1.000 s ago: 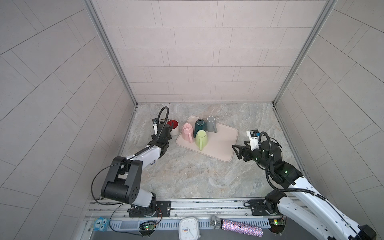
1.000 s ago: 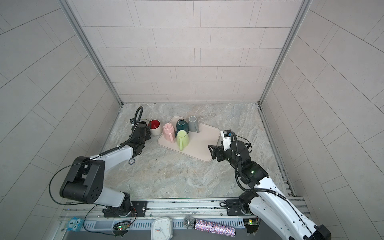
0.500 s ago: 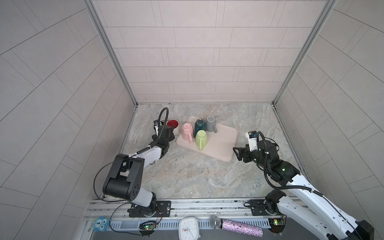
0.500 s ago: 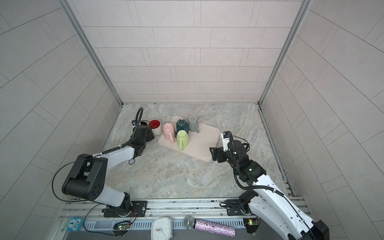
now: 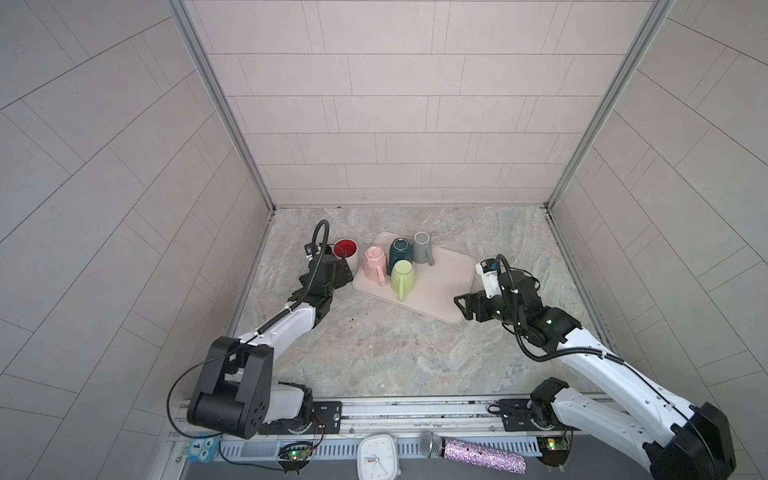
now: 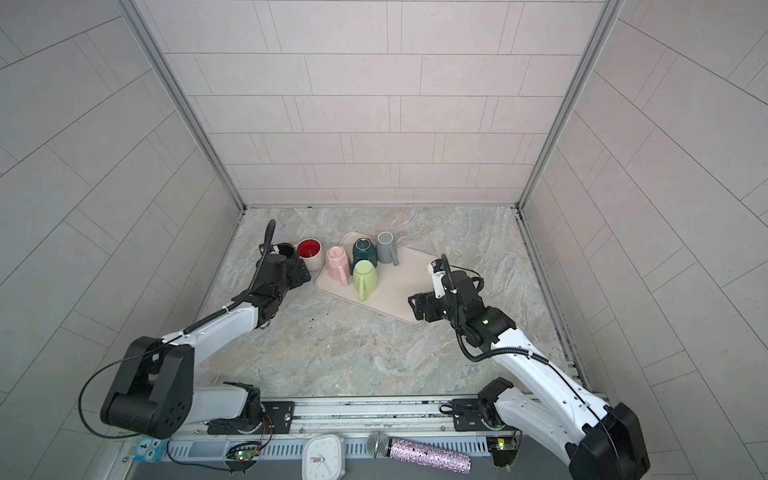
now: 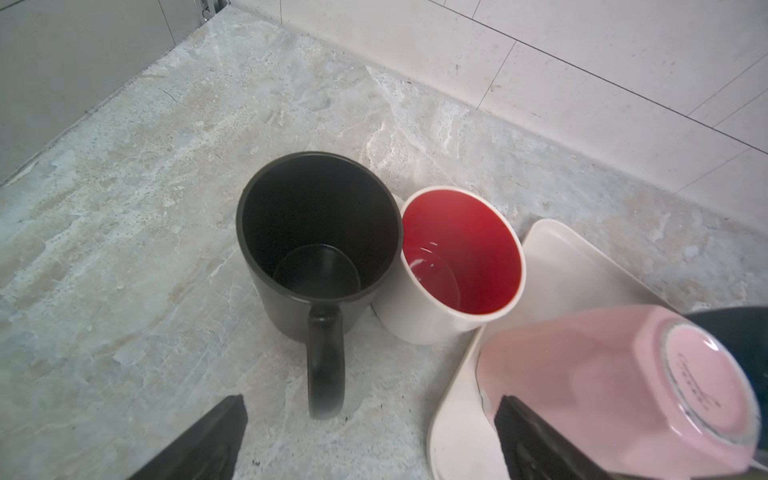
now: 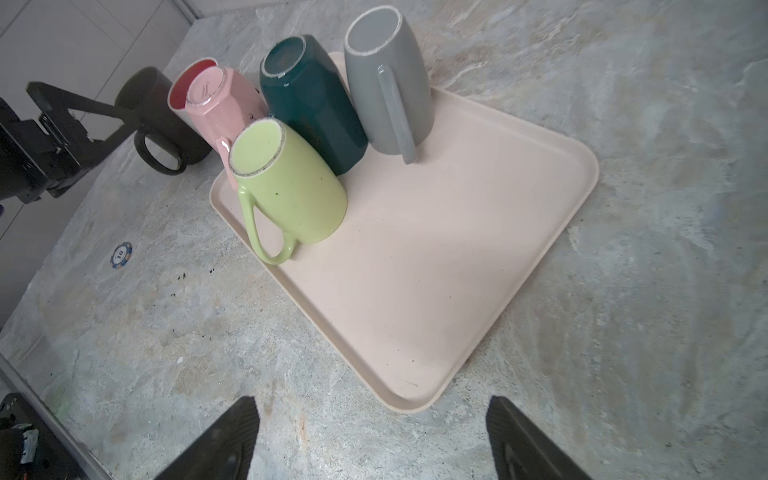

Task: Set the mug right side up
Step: 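Open the left gripper and move the right gripper over the light green mug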

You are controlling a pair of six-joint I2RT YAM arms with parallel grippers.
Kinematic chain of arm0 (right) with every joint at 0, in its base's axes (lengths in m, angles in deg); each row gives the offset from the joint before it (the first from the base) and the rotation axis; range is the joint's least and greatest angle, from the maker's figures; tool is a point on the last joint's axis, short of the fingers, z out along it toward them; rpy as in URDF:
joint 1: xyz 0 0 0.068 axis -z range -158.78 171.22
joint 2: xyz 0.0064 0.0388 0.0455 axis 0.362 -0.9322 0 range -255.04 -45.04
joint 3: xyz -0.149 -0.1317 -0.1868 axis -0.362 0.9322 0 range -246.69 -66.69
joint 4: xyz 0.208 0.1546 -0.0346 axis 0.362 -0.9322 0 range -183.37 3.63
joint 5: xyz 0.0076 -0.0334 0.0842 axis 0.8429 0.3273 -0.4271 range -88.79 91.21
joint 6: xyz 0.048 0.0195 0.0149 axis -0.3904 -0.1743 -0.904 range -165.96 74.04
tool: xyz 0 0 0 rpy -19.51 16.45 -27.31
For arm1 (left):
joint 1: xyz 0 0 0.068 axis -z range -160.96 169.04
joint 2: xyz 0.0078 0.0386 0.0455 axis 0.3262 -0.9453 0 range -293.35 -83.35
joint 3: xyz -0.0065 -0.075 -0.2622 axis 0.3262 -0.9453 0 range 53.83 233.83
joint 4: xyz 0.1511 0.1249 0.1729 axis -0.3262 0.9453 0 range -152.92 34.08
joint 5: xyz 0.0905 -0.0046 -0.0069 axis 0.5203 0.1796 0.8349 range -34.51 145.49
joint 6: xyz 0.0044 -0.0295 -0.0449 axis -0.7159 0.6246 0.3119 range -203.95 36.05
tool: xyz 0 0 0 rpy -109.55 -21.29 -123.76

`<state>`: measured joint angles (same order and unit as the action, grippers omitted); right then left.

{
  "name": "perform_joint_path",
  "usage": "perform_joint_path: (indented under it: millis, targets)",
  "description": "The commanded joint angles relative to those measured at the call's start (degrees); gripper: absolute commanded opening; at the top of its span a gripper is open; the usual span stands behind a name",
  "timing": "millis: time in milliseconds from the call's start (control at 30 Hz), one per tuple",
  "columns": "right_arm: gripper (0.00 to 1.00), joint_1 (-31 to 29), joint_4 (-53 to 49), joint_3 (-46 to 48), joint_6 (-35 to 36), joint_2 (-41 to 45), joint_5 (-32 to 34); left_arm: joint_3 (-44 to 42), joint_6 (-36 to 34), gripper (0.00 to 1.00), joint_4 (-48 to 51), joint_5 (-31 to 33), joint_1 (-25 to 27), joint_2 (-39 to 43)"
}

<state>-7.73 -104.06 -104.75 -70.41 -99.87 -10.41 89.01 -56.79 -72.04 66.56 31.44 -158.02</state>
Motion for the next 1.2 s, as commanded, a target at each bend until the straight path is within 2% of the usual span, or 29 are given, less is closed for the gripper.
perform_joint_path:
  millis: [0,200,333,467,567,833,1100,1167]
  targets:
    - [0.88,-3.15,1.37,-2.19,-0.91,-3.35,0.46,-2.09,-0.53,1.0,5.89,-1.89,0.41,4.87]
    - [0.87,-8.53,1.76,-10.21,-0.95,-15.53,3.77,-6.29,-1.96,1.0,8.73,-4.12,1.32,14.77]
    - [0.84,-11.29,0.57,-16.74,-1.43,-23.48,6.87,-11.64,-3.27,1.0,3.47,-4.29,5.52,18.71]
    - [0.8,-13.44,0.43,-21.98,-3.55,-30.74,8.38,-11.92,-4.01,1.0,3.07,-5.18,6.08,18.48]
    - [0.73,-14.57,0.39,-25.19,-5.7,-35.1,9.14,-12.13,-3.27,1.0,1.4,-8.16,6.66,18.03]
    - [0.55,-15.7,-3.45,-33.52,-6.25,-42.65,10.12,-12.79,-3.08,1.0,0.42,-8.25,7.37,17.38]
    - [0.5,-16.13,-5.9,-38.51,-6.81,-47.89,11.15,-12.61,-3.5,1.0,1.46,-7.6,9.21,17.59]
    - [0.46,-16.23,-6.69,-39.5,-7.08,-49.06,11.87,-12.75,-3.23,1.0,1.14,-7.85,9.28,17.48]
